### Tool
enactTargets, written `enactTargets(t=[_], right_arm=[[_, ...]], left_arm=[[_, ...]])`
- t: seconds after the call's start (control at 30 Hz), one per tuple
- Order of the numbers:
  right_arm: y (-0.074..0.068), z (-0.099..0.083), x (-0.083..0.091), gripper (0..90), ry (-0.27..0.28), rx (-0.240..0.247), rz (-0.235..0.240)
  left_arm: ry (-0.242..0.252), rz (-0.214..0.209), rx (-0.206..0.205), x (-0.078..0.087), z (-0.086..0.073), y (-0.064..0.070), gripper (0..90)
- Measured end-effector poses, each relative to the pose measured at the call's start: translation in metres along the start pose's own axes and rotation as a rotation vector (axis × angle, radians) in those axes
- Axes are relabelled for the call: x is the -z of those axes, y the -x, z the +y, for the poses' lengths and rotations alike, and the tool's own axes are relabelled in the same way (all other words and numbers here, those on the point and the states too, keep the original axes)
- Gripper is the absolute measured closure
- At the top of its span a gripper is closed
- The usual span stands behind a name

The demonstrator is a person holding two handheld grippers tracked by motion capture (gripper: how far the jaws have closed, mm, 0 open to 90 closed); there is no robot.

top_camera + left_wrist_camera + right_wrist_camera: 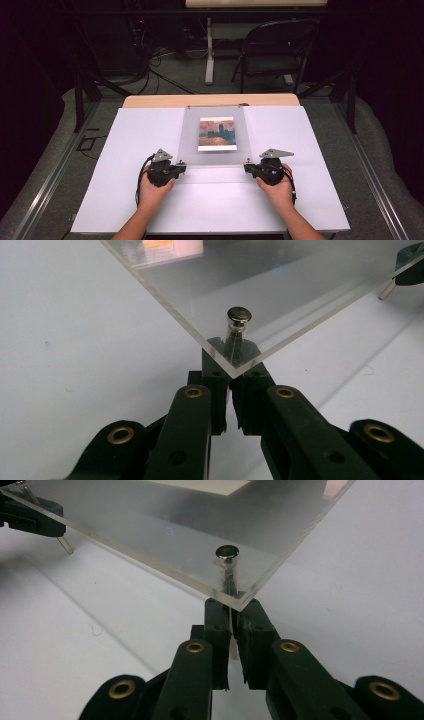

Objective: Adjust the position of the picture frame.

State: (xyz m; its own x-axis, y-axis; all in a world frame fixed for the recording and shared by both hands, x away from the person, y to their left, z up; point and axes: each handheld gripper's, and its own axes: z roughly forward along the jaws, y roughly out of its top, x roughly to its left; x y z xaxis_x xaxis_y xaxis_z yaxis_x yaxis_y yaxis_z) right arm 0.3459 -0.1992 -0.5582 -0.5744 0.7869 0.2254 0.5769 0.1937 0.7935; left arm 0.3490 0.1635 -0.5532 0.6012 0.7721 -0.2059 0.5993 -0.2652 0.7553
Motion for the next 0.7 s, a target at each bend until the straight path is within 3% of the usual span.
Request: enactTargets(t=[0.43,0.53,0.7], right_arm=[[0.001,-0.002,0.0,82.7,-0.002,-0.004,-0.001],[0.001,-0.003,0.001,69.8,0.004,-0.022,0.013],[-0.007,-0.003,0.01,54.9,0.007,0.029,-0.009]], left_arm=[[0.021,-0.005,0.014,0.0,-0.003,0.001,82.0],[0.026,-0.015,0.01,0.002,-0.004,0.003,73.4],[0.033,0.0,-0.036,0.006,-0.009,0.012,57.2]])
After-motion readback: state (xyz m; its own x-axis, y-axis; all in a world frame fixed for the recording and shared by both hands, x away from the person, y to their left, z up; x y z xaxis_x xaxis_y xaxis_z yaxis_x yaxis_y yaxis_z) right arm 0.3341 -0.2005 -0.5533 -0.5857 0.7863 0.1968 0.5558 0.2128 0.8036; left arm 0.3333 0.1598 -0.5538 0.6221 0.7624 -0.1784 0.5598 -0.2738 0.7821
